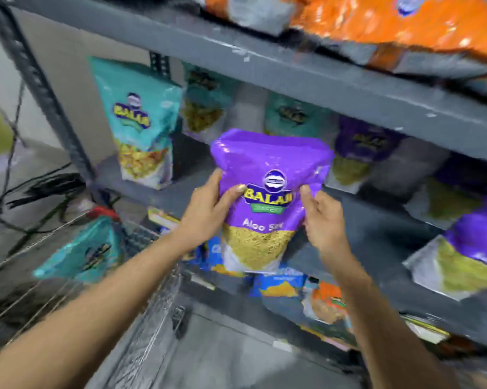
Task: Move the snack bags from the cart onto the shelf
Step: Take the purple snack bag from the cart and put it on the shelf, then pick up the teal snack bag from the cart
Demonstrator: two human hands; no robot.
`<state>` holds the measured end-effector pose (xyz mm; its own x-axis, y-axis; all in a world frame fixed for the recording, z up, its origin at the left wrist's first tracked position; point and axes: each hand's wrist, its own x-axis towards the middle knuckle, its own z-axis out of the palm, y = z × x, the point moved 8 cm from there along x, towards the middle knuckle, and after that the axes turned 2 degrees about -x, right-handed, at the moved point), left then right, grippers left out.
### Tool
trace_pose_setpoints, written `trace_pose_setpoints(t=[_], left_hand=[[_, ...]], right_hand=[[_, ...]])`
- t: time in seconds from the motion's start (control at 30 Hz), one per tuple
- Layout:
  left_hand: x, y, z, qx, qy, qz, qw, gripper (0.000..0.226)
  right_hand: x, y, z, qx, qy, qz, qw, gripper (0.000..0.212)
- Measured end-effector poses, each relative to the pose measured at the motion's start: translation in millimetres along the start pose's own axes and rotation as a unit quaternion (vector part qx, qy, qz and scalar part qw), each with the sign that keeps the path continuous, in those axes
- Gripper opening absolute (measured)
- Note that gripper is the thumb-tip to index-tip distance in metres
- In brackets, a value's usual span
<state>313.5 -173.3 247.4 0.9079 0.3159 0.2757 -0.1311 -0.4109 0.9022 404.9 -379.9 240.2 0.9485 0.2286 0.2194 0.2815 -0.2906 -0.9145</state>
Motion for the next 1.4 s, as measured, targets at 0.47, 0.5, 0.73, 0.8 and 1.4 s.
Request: trace_pose_setpoints(t=[0.47,0.5,0.73,0.8,1.4], left_hand=[[95,54,236,-0.058,-0.126,0.001,0.990,0.050],[95,49,240,-0.067,-0.121,-0.006,0.990,0.049],[82,25,219,-0.134,-0.118,-0.010,0.984,0.026],[67,3,182,-0.119,-0.080,-0.014,0.990,0.021],[-263,-357,-210,-0.009,0.155,-0.563,0.812,0.067]], right_hand=[[56,84,-210,-0.045,0.199,0.073,0.976,0.045],[56,90,-209,-0.041,0.192,0.075,0.978,0.044],[10,69,-189,-0.085,0.361,-0.022,0.928,0.047],[-8,45,-160,-0.109,0.381,-0.095,0.913,0.042],[-95,93,447,-0.155,-0.434,0.127,0.878,0.036]])
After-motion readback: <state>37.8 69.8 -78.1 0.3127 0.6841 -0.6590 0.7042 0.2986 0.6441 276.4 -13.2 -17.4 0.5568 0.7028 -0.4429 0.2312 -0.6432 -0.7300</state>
